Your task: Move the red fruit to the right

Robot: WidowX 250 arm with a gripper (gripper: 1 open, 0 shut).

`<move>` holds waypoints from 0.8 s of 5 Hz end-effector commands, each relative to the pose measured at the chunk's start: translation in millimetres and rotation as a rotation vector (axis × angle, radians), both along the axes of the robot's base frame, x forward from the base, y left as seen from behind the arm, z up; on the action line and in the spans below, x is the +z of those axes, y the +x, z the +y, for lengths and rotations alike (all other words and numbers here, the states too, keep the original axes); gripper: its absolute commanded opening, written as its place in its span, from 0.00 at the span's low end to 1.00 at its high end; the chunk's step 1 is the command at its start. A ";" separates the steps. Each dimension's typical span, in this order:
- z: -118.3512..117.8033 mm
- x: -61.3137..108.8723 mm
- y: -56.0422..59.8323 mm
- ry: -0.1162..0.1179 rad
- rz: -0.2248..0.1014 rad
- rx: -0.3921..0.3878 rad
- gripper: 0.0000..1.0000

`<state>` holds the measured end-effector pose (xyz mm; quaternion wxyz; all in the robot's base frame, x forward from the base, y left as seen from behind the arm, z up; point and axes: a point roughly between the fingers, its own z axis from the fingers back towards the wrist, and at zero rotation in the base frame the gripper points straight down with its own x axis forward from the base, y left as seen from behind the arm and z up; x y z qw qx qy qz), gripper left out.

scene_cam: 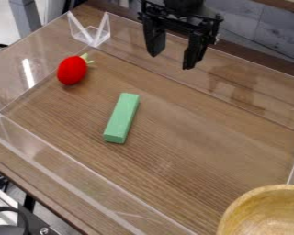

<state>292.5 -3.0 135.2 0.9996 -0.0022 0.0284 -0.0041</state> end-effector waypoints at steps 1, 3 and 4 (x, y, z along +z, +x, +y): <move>7.8 -1.0 -5.0 -0.005 0.018 0.017 1.00; 42.5 -5.9 -8.0 -0.017 0.026 0.042 1.00; 83.6 -2.2 -14.7 -0.013 0.001 0.032 0.00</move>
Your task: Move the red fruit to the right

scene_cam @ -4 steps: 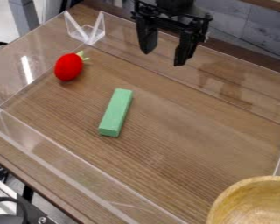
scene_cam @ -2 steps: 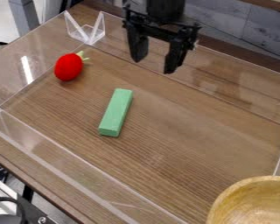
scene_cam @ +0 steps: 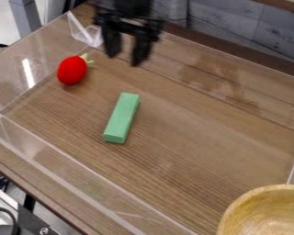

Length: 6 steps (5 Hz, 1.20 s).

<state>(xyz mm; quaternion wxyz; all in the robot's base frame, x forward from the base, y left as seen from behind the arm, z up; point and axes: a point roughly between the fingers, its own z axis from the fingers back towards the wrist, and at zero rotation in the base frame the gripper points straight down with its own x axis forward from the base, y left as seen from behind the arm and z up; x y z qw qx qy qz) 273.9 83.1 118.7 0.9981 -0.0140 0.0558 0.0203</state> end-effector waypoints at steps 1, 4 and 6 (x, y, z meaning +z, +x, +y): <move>36.3 14.1 -2.7 0.011 -0.072 -0.010 1.00; 84.3 4.6 8.1 -0.040 -0.077 -0.114 1.00; 95.2 -11.6 14.3 -0.078 -0.092 -0.084 1.00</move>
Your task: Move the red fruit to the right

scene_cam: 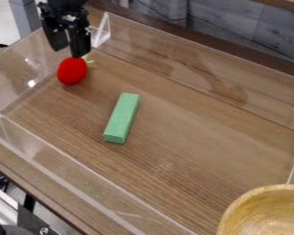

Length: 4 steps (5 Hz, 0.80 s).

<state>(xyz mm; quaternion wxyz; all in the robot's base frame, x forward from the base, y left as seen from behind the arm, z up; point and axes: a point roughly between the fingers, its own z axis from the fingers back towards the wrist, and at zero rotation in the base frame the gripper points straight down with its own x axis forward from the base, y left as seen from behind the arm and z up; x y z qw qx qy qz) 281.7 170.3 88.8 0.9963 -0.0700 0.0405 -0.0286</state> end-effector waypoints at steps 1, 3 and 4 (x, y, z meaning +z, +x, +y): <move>12.0 13.7 7.8 0.022 -0.071 0.022 1.00; 19.8 1.5 9.9 -0.005 -0.087 0.017 1.00; 23.2 -3.5 11.5 -0.016 -0.094 0.006 1.00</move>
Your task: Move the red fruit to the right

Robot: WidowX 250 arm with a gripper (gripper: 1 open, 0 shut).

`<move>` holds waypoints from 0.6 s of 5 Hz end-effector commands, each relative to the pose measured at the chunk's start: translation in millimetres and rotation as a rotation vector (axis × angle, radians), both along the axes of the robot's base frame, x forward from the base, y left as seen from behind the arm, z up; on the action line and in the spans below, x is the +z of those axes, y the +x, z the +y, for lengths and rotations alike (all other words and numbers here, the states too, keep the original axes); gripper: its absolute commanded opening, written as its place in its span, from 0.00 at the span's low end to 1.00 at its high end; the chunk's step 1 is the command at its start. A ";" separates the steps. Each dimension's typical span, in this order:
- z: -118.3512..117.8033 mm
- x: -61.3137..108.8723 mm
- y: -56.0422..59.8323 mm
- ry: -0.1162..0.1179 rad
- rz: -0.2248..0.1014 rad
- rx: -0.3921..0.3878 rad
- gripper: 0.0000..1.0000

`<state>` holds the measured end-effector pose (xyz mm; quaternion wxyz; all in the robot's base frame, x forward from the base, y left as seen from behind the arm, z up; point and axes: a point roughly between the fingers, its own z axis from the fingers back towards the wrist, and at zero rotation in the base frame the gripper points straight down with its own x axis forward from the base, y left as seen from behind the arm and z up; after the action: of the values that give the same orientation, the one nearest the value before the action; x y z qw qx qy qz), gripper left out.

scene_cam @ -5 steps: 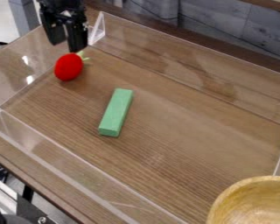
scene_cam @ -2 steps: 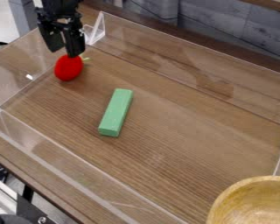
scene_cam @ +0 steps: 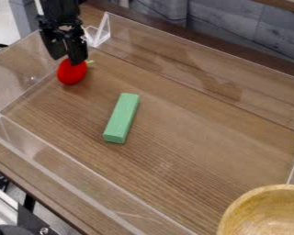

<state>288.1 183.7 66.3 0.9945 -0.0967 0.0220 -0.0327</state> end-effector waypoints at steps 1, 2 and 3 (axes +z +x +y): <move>22.0 3.9 5.9 0.030 -0.061 0.060 1.00; 30.5 -7.9 6.1 0.028 -0.067 0.108 1.00; 33.7 -2.1 11.1 0.037 -0.076 0.169 1.00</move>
<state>295.0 207.8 44.9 0.9944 -0.0964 0.0039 0.0441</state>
